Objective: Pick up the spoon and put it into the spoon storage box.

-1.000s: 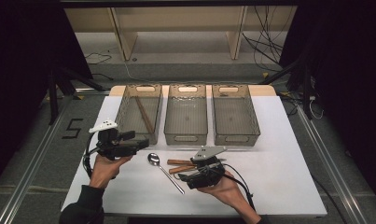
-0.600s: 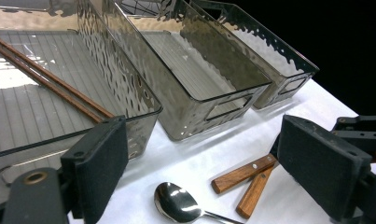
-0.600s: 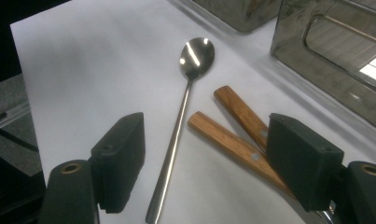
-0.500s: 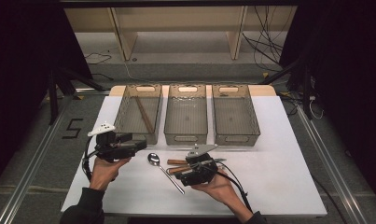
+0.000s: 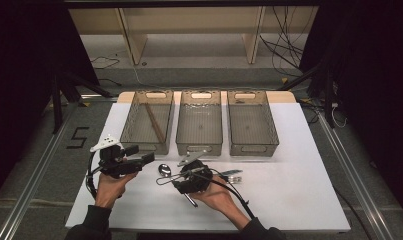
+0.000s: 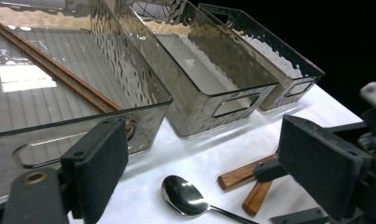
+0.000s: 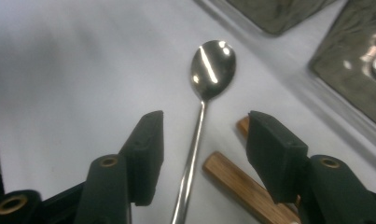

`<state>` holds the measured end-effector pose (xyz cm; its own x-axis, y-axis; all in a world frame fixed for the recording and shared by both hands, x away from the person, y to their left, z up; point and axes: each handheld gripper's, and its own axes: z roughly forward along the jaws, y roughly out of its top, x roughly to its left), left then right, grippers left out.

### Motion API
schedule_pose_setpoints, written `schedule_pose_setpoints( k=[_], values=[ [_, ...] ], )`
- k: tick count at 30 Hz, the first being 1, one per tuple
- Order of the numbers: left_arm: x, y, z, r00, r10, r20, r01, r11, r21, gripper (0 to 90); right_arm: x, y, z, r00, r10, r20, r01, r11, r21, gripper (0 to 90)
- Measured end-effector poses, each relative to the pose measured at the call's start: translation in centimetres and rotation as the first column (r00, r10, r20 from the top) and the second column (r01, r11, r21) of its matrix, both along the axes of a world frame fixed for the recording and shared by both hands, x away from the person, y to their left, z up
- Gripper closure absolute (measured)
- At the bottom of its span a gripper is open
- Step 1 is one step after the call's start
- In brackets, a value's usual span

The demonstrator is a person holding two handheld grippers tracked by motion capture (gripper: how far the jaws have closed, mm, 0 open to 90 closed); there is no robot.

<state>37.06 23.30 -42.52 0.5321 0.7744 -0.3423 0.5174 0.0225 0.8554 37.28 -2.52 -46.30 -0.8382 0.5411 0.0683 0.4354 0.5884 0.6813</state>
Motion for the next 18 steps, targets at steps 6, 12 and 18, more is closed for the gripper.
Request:
schedule_pose_setpoints(
  k=[6,12,18],
  values=[
    [-0.1,0.3,0.1,0.9999,0.009,0.012,-0.009,1.0000,0.001,15.9,0.4,2.0,-0.8,0.9996,0.021,-0.019,-0.022,0.998,-0.059,57.7],
    [-0.2,0.6,0.2,0.9996,0.020,0.021,-0.019,0.9998,-0.007,15.9,0.7,2.8,-1.5,0.9997,0.014,-0.022,-0.017,0.994,-0.110,64.5],
    [-0.3,0.8,0.3,0.9994,0.025,0.024,-0.024,0.9996,-0.012,15.9,1.0,3.0,-2.0,0.9994,-0.003,-0.034,-0.001,0.992,-0.125,70.7]
  ],
)
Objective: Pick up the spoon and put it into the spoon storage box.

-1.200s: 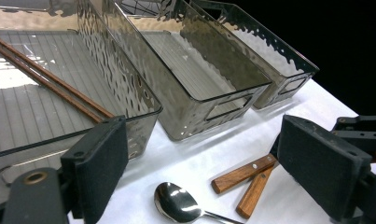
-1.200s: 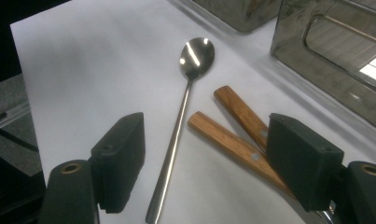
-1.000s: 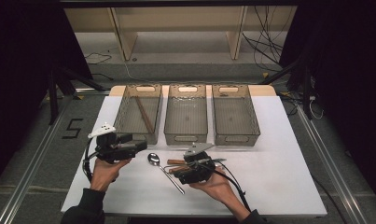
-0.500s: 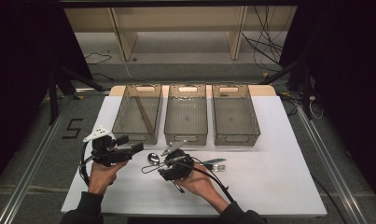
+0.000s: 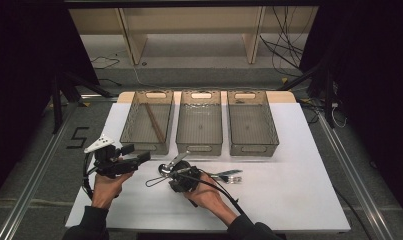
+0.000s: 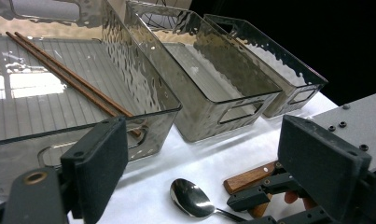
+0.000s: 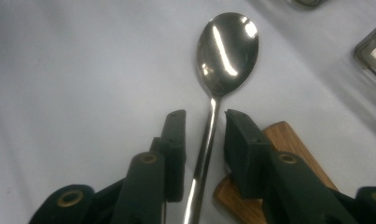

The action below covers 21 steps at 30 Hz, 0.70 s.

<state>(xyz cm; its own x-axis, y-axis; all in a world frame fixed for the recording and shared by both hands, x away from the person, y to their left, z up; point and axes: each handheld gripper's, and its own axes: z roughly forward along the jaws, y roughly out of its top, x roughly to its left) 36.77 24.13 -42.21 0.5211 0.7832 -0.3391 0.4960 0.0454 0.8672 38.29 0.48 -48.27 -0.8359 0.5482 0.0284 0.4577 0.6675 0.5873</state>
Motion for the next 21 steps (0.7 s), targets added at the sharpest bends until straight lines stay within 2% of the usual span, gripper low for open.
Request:
schedule_pose_setpoints(
  k=[9,14,18,20,21],
  values=[
    [0.07,-0.19,-0.11,1.0000,0.001,-0.005,-0.001,1.0000,0.002,16.0,-0.16,0.35,0.06,0.9997,0.014,0.021,-0.013,1.000,-0.028,82.8],
    [0.06,-0.11,-0.11,1.0000,0.003,-0.004,-0.003,1.0000,0.000,16.0,-0.32,0.41,0.10,0.9998,0.010,0.015,-0.009,1.000,-0.029,84.7],
    [0.05,-0.04,-0.13,1.0000,0.008,-0.004,-0.008,1.0000,-0.003,15.9,-0.34,0.38,0.16,1.0000,0.002,-0.002,-0.002,1.000,0.002,87.0],
    [0.05,-0.01,-0.12,1.0000,0.008,-0.004,-0.008,1.0000,-0.004,16.0,-0.30,0.25,0.44,0.9991,0.013,-0.040,-0.011,0.999,0.051,90.0],
    [0.06,-0.03,-0.13,0.9999,0.009,-0.004,-0.009,0.9999,-0.005,15.9,-0.52,0.49,0.48,0.9997,0.010,-0.022,-0.010,0.999,0.030,90.0]
  ],
)
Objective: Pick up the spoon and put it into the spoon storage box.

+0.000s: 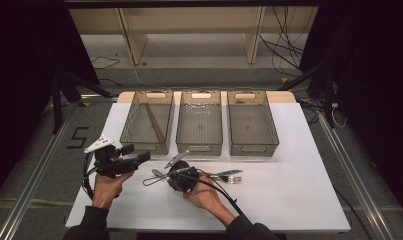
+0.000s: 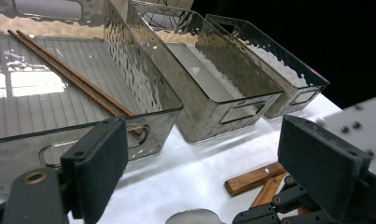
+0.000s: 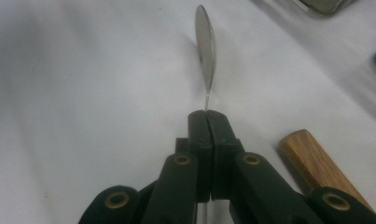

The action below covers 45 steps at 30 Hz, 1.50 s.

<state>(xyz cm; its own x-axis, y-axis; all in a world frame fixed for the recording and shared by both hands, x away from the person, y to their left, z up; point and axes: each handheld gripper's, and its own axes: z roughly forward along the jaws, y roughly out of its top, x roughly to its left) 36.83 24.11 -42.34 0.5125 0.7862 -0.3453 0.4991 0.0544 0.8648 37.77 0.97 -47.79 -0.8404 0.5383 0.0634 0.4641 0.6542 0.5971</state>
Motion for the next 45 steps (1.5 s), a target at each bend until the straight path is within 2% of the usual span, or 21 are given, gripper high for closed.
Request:
schedule_pose_setpoints(
  k=[2,8,11,13,20,28,37,45],
  values=[
    [0.0,0.0,0.0,1.0000,-0.002,-0.001,0.002,1.0000,0.002,16.0,-0.2,0.2,0.0,0.9999,-0.001,0.012,0.002,1.000,-0.011,90.0],
    [0.1,0.1,-0.1,1.0000,-0.002,-0.005,0.002,1.0000,0.000,16.0,0.0,0.1,0.0,1.0000,-0.002,-0.004,0.002,1.000,0.000,90.0],
    [0.0,0.1,0.0,1.0000,0.001,-0.003,-0.001,1.0000,-0.004,16.0,-0.1,0.0,0.1,0.9999,-0.002,-0.016,0.002,1.000,0.009,90.0],
    [0.0,0.2,0.0,1.0000,0.002,-0.001,-0.002,1.0000,-0.006,16.0,-0.1,-0.2,0.4,0.9999,-0.002,-0.012,0.003,1.000,0.031,90.0],
    [0.0,0.2,0.0,1.0000,0.005,0.002,-0.004,0.9999,-0.009,16.0,0.4,-1.9,2.4,0.9993,-0.034,0.014,0.032,0.995,0.093,90.0],
    [-0.1,-0.2,-0.2,0.9996,-0.011,0.025,0.012,0.9999,-0.006,16.0,1.4,-4.4,4.7,0.9957,-0.088,0.030,0.082,0.982,0.168,90.0],
    [-0.3,-0.9,-0.6,0.9980,-0.026,0.057,0.025,0.9996,0.010,16.0,2.8,-6.5,7.1,0.9887,-0.139,0.056,0.125,0.970,0.206,90.0],
    [-0.5,-1.4,-1.1,0.9966,-0.043,0.070,0.041,0.9987,0.031,16.0,4.1,-7.8,8.2,0.9828,-0.172,0.066,0.154,0.963,0.220,90.0]
  ],
)
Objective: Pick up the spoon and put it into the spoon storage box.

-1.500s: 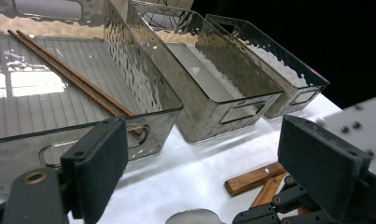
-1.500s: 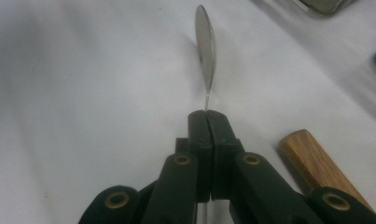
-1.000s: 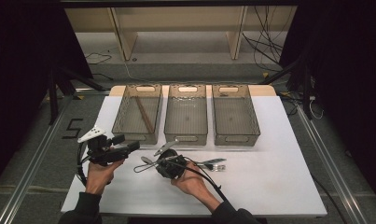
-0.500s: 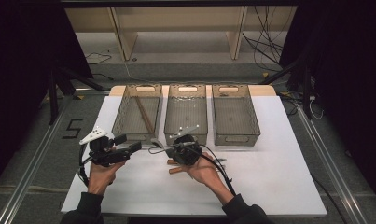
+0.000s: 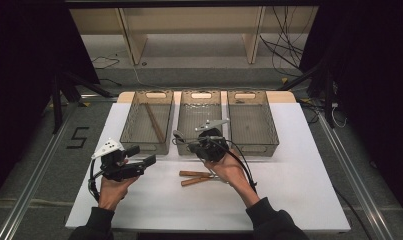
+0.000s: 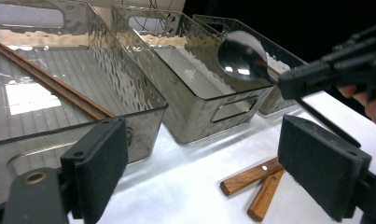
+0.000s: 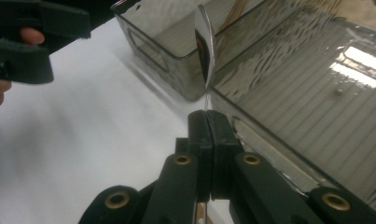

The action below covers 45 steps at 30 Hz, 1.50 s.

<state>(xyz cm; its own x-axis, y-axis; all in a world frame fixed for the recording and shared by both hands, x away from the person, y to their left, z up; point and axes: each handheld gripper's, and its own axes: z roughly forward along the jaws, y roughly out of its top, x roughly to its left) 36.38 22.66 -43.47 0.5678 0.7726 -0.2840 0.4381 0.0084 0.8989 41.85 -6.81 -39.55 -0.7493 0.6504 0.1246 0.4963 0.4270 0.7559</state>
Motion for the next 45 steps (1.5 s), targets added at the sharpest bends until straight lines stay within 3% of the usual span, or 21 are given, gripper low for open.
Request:
schedule_pose_setpoints(
  k=[23,35,45],
  values=[
    [-0.5,-1.0,-0.8,0.9977,-0.041,0.053,0.040,0.9989,0.026,16.0,4.8,-1.8,3.1,0.9956,-0.093,-0.013,0.093,0.995,0.030,90.0],
    [-0.5,-1.6,-1.2,0.9975,-0.058,0.041,0.056,0.9978,0.036,15.9,9.0,-2.6,3.5,0.9807,-0.186,-0.061,0.188,0.982,0.034,90.0],
    [-0.5,-1.7,-1.3,0.9974,-0.060,0.041,0.059,0.9978,0.030,15.9,10.8,-2.1,3.3,0.9710,-0.224,-0.085,0.226,0.974,0.015,90.0]
  ],
)
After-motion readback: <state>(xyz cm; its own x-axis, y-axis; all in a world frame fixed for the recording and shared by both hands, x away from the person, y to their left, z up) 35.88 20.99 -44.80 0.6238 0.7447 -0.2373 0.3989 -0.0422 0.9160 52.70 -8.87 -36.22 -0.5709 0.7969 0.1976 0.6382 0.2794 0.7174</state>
